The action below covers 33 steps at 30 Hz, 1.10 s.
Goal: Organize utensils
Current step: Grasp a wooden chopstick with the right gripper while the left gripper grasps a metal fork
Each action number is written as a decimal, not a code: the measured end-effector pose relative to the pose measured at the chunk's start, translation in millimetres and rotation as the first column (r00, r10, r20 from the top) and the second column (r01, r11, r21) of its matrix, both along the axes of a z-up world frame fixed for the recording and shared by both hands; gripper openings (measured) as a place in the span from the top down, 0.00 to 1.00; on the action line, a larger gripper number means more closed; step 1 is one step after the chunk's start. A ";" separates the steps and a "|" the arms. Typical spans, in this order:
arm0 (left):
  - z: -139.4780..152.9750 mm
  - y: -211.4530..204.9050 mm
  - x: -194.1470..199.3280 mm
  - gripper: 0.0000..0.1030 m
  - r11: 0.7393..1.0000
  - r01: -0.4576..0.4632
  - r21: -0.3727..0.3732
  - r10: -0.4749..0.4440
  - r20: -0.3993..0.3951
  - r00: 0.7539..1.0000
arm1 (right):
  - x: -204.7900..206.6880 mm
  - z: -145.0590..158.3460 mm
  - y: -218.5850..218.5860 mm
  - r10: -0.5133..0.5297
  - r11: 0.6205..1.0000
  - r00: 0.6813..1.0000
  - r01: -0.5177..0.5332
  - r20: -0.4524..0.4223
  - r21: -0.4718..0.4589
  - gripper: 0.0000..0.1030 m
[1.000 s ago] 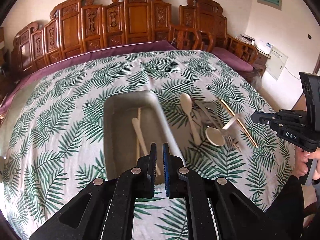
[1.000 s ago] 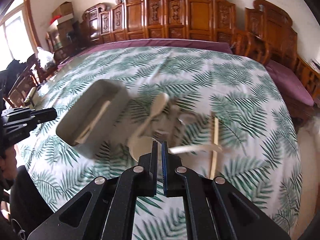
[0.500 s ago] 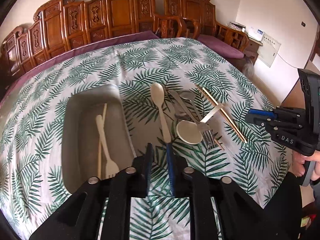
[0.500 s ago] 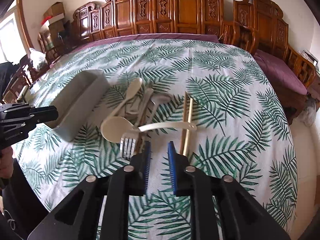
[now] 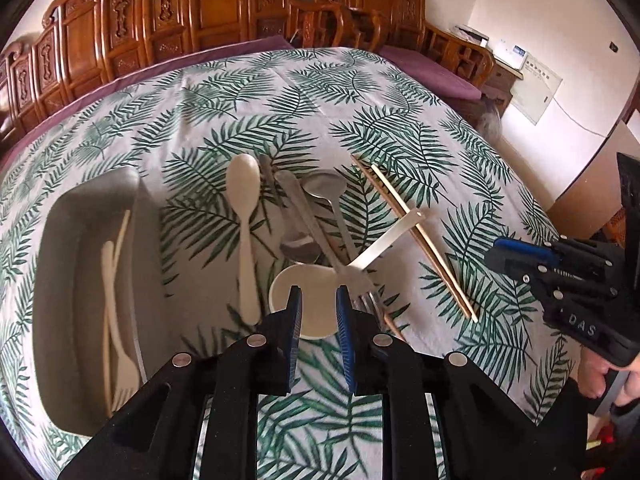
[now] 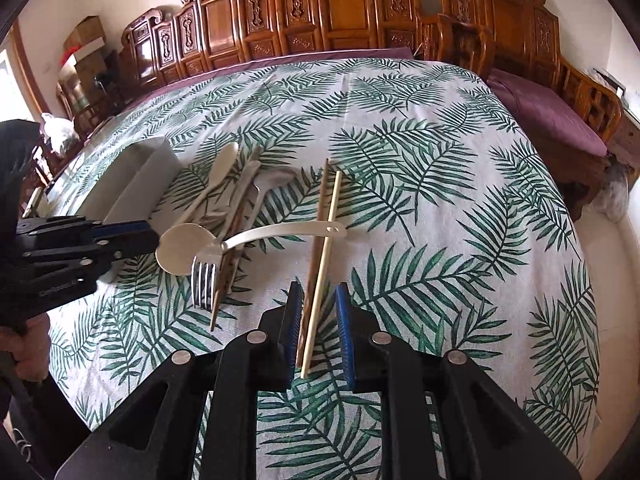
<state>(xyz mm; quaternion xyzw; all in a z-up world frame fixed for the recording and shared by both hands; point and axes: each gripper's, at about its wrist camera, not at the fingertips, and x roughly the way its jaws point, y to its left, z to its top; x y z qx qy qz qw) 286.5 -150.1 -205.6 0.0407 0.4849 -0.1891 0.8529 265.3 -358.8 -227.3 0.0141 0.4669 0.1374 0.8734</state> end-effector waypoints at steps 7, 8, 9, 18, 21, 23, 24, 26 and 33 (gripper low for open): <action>-13.7 -15.2 18.7 0.75 0.999 -0.034 -0.006 0.034 -0.042 0.999 | 2.1 -2.4 -2.0 0.002 1.000 1.000 -0.002 -0.013 0.005 0.81; -16.0 -16.6 20.3 0.73 0.999 -0.041 -0.005 0.041 -0.048 0.998 | 2.2 -2.1 -2.4 0.002 1.000 1.000 -0.002 -0.014 0.009 0.81; -17.7 -17.7 21.2 0.73 0.999 -0.045 -0.006 0.045 -0.053 0.998 | 2.3 -1.6 -2.9 0.002 1.000 1.000 -0.002 -0.014 0.013 0.81; -32.9 -29.4 24.3 0.68 0.998 -0.059 -0.013 0.058 -0.089 0.994 | 4.0 2.0 -10.3 -0.013 0.999 1.000 0.013 -0.015 0.038 0.81; -36.4 -31.8 23.6 0.68 0.998 -0.059 -0.019 0.057 -0.097 0.994 | 4.9 3.1 -14.2 -0.021 0.999 1.000 0.022 -0.015 0.048 0.81; -39.9 -33.3 21.6 0.68 0.998 -0.060 -0.016 0.058 -0.098 0.993 | 5.1 3.5 -15.8 -0.024 0.998 1.000 0.025 -0.016 0.054 0.81; -40.6 -34.5 20.4 0.68 0.998 -0.057 -0.010 0.056 -0.093 0.994 | 5.3 3.6 -16.3 -0.026 0.998 1.000 0.027 -0.016 0.055 0.81; -40.6 -37.4 18.3 0.69 0.999 -0.052 0.006 0.052 -0.081 0.995 | 5.2 3.8 -17.1 -0.027 0.998 1.000 0.028 -0.016 0.056 0.81; -36.2 -34.5 17.3 0.76 0.997 -0.072 -0.003 0.072 -0.072 0.995 | 5.7 2.6 -16.9 -0.024 0.998 1.000 0.025 -0.017 0.050 0.81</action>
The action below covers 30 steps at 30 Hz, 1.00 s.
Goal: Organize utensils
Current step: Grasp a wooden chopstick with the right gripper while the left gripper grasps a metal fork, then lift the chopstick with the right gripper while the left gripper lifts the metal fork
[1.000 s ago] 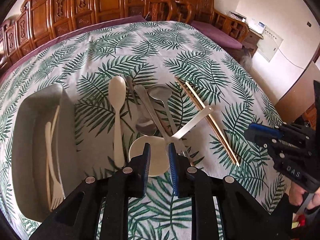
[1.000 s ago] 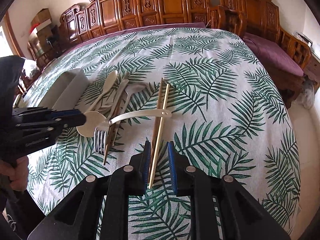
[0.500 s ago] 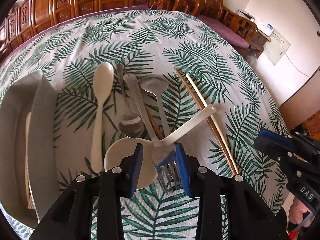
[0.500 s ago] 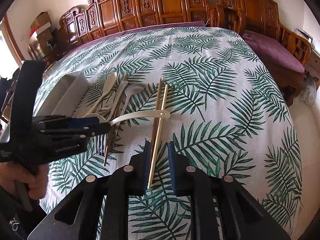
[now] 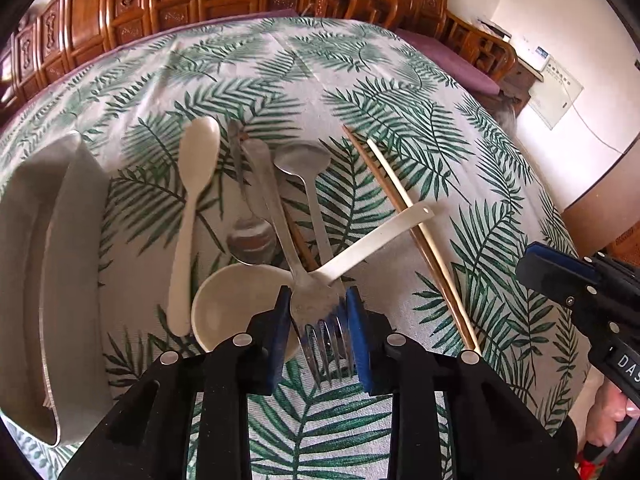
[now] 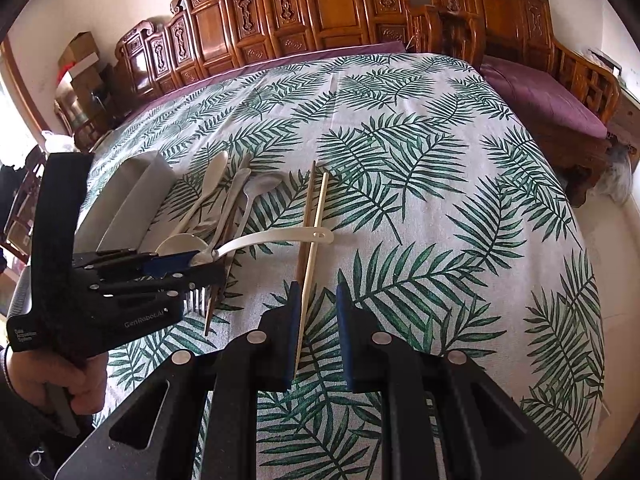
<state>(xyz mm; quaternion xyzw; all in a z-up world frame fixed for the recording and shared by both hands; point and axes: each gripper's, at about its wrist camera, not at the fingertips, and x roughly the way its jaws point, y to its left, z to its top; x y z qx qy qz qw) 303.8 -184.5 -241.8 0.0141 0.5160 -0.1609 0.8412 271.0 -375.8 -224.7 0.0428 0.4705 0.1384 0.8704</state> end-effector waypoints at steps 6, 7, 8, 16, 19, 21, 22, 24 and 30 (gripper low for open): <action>7.4 0.2 -4.7 0.96 1.000 0.010 0.014 -0.010 0.014 1.000 | -1.1 -1.6 3.4 0.003 1.000 1.000 -0.003 -0.002 -0.010 0.81; 7.2 -0.9 -5.8 0.96 1.000 0.016 0.023 -0.017 0.017 1.000 | -1.5 -1.4 4.3 0.005 1.000 1.000 -0.005 -0.001 -0.012 0.81; 7.2 -1.6 -6.9 0.97 0.999 0.020 0.032 -0.021 0.020 1.000 | -1.9 -1.0 5.2 0.007 1.000 1.000 -0.007 0.001 -0.015 0.81; 21.1 1.4 -22.2 0.97 0.999 0.037 0.024 -0.039 0.065 0.997 | -1.0 -8.0 6.2 0.015 1.000 1.000 -0.015 -0.011 -0.001 0.81; 31.2 6.2 -32.3 0.97 0.999 0.045 0.022 -0.047 0.093 0.995 | 1.5 -15.4 4.7 0.021 0.999 1.000 -0.021 -0.021 0.024 0.81; 37.0 9.7 -38.5 0.97 0.999 0.045 0.020 -0.047 0.108 0.993 | 4.4 -22.4 4.2 0.021 0.999 0.999 -0.020 -0.032 0.034 0.81; 39.7 11.9 -41.9 0.97 0.999 0.044 0.017 -0.046 0.115 0.992 | 4.7 -24.4 5.1 0.026 0.999 0.999 -0.025 -0.033 0.032 0.81; 44.0 16.3 -49.0 0.97 0.999 0.041 0.007 -0.041 0.124 0.991 | 5.2 -27.8 7.3 0.036 0.999 0.999 -0.035 -0.035 0.032 0.81; 48.1 27.2 -64.0 0.97 0.999 0.035 0.004 -0.035 0.134 0.990 | 5.5 -38.0 17.9 0.056 0.998 0.997 -0.056 -0.044 0.007 0.81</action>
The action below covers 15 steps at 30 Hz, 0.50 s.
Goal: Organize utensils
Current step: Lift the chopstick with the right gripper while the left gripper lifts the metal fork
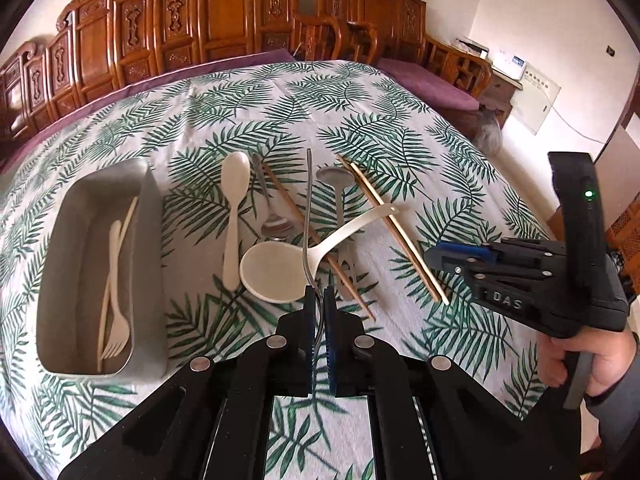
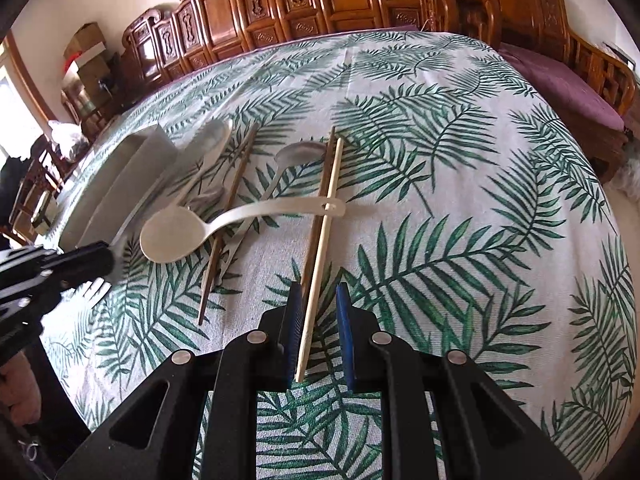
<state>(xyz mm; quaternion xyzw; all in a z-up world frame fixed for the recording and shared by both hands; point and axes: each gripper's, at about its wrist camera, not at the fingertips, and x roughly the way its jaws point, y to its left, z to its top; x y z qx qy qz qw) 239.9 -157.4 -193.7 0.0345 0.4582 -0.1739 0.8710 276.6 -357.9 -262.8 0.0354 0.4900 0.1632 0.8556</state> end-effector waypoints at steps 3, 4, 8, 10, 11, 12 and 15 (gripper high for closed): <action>-0.5 4.8 -3.7 0.97 1.000 0.000 0.002 0.000 0.001 1.000 | 0.9 -4.6 3.1 -0.005 0.999 1.000 0.005 0.000 -0.037 0.86; -0.9 6.7 -4.5 0.97 1.000 -0.002 0.003 0.002 0.000 1.000 | 1.1 -5.5 3.3 -0.005 0.999 1.000 0.005 -0.001 -0.035 0.86; -1.5 13.8 -5.8 0.97 1.000 -0.007 0.000 0.007 -0.003 1.000 | 1.8 -6.8 5.8 -0.008 0.998 1.000 0.008 0.005 -0.060 0.86; -1.4 15.9 -7.2 0.97 1.000 -0.011 -0.003 0.011 -0.003 1.000 | 2.2 -7.0 8.0 -0.013 0.997 1.000 0.015 0.014 -0.080 0.87; -0.9 17.2 -7.5 0.97 1.000 -0.013 -0.004 0.013 -0.001 1.000 | 2.9 -7.2 10.7 -0.012 0.995 1.000 0.015 0.022 -0.101 0.87; -0.7 17.6 -7.8 0.97 1.000 -0.015 -0.004 0.015 0.000 1.000 | 3.8 -6.9 12.1 -0.014 0.993 1.000 0.017 0.027 -0.113 0.89; 0.6 20.1 -10.5 0.97 1.000 -0.020 -0.009 0.020 0.005 1.000 | 7.1 -7.1 11.7 -0.037 0.991 0.999 0.041 0.030 -0.129 0.91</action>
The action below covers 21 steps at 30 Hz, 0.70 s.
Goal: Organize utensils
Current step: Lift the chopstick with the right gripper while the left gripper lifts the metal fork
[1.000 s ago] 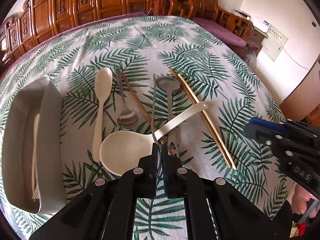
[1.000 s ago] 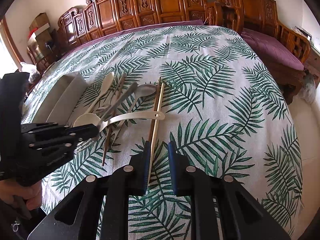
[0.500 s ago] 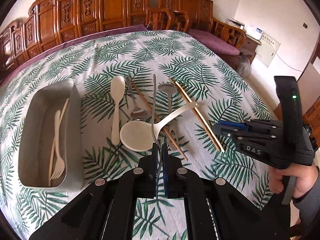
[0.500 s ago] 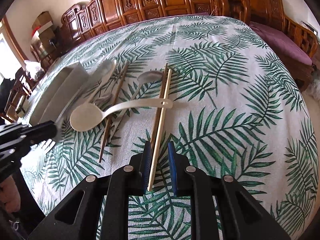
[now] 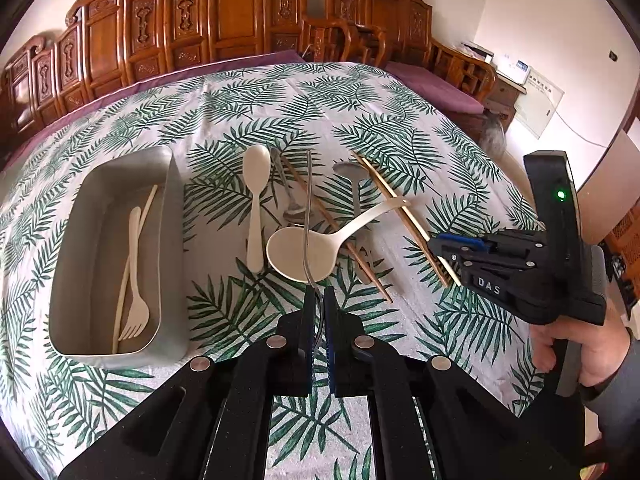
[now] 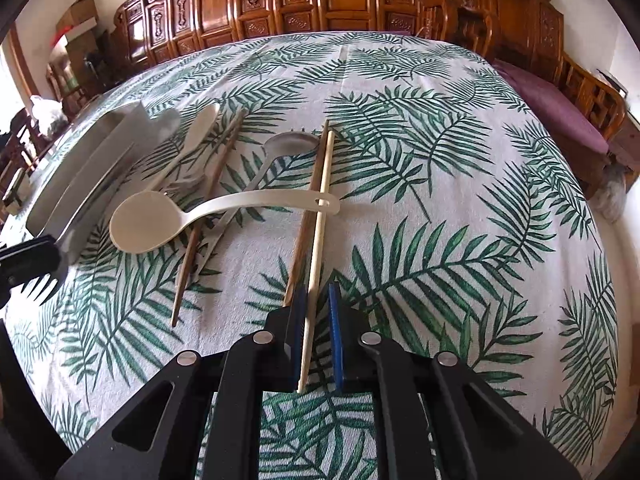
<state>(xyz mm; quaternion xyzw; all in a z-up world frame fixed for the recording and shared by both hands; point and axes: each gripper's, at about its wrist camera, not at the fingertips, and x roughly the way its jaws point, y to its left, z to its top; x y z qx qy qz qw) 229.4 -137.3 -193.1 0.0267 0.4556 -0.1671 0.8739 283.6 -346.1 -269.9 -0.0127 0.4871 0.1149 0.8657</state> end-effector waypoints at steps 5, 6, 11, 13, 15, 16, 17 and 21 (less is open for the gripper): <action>4.6 6.2 -3.7 0.97 1.000 -0.007 0.000 0.007 0.012 1.000 | 1.1 0.8 -8.1 -0.029 0.998 1.000 0.029 0.003 -0.049 0.95; 5.8 7.6 -4.1 0.97 1.000 -0.010 0.000 0.010 0.015 1.000 | 1.8 0.9 -11.1 -0.041 0.998 0.999 0.041 0.005 -0.055 0.95; 13.1 16.1 -3.6 0.97 1.000 -0.021 0.000 0.021 0.031 0.999 | 5.4 5.3 -33.2 -0.096 0.994 0.995 0.097 0.009 -0.050 0.95; 16.6 21.4 -3.8 0.97 1.000 -0.029 0.001 0.029 0.039 0.999 | 6.6 10.0 -39.9 -0.115 0.992 0.993 0.116 0.021 -0.044 0.95; 20.4 27.8 -2.2 0.97 0.999 -0.039 0.001 0.039 0.046 0.998 | 6.4 16.5 -43.9 -0.122 0.992 0.992 0.123 0.033 -0.025 0.95; 22.1 30.6 -1.0 0.97 0.999 -0.044 0.003 0.044 0.050 0.998 | 6.2 20.4 -44.4 -0.122 0.992 0.992 0.123 0.040 -0.018 0.95; 24.1 34.9 0.2 0.97 0.999 -0.051 0.006 0.051 0.054 0.997 | 5.8 24.1 -43.9 -0.120 0.993 0.992 0.120 0.047 -0.010 0.95; 27.5 48.8 4.6 0.97 0.997 -0.078 0.018 0.077 0.061 0.995 | 2.9 34.5 -36.9 -0.103 0.995 0.992 0.103 0.066 0.002 0.95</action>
